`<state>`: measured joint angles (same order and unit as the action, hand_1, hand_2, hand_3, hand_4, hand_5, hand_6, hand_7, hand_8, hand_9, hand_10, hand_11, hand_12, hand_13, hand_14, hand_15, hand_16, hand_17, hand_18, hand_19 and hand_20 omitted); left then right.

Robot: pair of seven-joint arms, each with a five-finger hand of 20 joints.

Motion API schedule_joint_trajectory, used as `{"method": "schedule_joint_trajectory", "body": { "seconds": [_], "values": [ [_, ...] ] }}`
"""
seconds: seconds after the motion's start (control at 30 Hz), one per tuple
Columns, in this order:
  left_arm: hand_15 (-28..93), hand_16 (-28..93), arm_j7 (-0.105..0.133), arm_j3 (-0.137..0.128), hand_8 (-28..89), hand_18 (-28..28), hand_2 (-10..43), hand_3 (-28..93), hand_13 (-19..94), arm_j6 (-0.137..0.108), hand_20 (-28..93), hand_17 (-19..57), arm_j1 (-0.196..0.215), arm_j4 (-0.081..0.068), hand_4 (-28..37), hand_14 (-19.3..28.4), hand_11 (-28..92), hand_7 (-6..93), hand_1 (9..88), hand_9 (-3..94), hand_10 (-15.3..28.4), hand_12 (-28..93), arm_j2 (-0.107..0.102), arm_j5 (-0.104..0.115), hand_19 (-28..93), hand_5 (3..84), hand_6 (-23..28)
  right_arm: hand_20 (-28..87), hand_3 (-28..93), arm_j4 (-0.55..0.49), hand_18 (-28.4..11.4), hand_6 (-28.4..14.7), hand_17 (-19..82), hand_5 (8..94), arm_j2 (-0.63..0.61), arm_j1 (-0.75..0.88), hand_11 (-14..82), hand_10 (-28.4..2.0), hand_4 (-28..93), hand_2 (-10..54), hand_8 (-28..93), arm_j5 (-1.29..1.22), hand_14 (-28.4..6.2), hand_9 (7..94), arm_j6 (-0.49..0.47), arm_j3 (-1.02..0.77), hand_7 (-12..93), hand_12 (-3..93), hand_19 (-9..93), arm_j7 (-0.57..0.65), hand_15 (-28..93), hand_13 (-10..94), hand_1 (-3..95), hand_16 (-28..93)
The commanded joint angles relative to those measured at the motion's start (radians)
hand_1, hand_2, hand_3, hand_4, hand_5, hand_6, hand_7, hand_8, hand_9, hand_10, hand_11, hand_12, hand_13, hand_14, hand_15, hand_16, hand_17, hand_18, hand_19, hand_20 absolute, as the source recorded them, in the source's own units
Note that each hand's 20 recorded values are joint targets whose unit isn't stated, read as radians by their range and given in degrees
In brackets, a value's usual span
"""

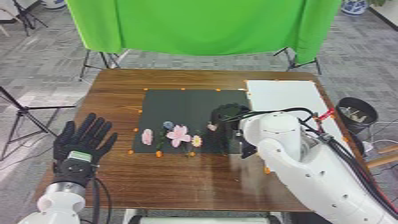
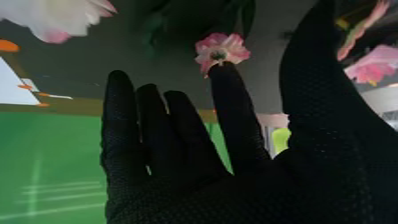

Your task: Arrange flowers

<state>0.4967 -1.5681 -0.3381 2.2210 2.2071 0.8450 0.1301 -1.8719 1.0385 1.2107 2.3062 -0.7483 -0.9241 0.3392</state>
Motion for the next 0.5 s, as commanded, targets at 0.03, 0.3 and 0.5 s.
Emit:
{"method": "schedule_joint_trajectory", "body": {
  "seconds": [0.03, 0.3, 0.5],
  "values": [
    [40, -6, -0.005, 0.001, -9, 15.4, 16.4, 71, 28, -0.008, 11, -7.8, 0.003, 0.002, -28.3, 15.7, 23, 17.0, 28.4, 38.3, 16.0, 13, 0.003, 0.007, 41, 41.9, 9.4, 18, 77, -0.019, -19.9, -7.6, 14, 49.3, 0.000, -0.007, 6.8, -19.4, -28, -4.6, -11, -0.024, -18.2, 31.5, -0.001, -0.012, 11, 9.9, 55, 0.055, 22, 24, 31.3, 11],
    [40, -6, 0.002, -0.002, -9, 15.4, 16.4, 71, 28, -0.023, 11, -7.8, 0.009, 0.006, -28.3, 15.7, 23, 17.0, 28.4, 38.3, 16.0, 13, 0.005, 0.019, 41, 41.9, 9.4, 18, 76, -0.040, -20.2, -10.8, 14, 53.2, 0.000, 0.000, 6.7, -20.8, -28, -4.6, -11, -0.043, -18.6, 33.1, 0.003, -0.025, 9, 9.7, 56, 0.069, 22, 25, 28.7, 11],
    [40, -6, 0.002, -0.003, -9, 15.4, 16.4, 71, 28, -0.021, 11, -7.8, 0.010, 0.006, -28.3, 15.7, 23, 17.0, 28.4, 38.3, 16.0, 13, 0.001, 0.023, 41, 41.9, 9.4, 18, 75, -0.047, -20.1, -11.4, 15, 60.9, 0.001, 0.006, 6.6, -21.8, -28, -4.6, -11, -0.063, -18.9, 36.4, -0.019, -0.037, 9, 9.3, 55, 0.089, 22, 27, 28.0, 11]
  ]
}}
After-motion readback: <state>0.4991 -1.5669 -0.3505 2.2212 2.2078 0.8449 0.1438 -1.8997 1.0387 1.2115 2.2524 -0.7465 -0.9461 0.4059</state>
